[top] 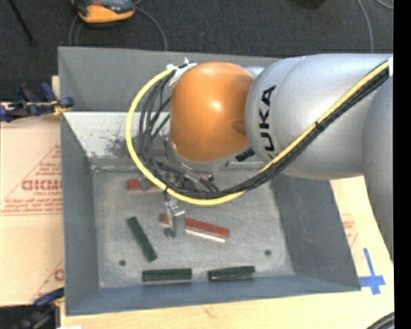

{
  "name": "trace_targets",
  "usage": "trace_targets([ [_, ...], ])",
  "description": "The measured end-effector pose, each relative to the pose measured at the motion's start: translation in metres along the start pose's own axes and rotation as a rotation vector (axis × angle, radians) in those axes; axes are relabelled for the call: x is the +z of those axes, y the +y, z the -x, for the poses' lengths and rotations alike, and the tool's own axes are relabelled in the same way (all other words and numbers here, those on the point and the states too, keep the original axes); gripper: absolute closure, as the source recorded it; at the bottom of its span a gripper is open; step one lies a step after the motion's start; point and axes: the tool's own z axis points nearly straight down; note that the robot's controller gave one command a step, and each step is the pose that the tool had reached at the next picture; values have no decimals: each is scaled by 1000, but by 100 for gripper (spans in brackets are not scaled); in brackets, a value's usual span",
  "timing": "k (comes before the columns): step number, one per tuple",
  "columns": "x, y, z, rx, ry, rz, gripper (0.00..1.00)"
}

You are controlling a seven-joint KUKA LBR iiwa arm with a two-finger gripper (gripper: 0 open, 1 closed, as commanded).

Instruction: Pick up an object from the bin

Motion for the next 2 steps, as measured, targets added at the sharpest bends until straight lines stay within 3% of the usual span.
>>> trace_targets([
  [1, 0, 0, 0, 1, 0, 0, 0],
  [2, 54, -36, 2, -27, -8, -1, 0],
])
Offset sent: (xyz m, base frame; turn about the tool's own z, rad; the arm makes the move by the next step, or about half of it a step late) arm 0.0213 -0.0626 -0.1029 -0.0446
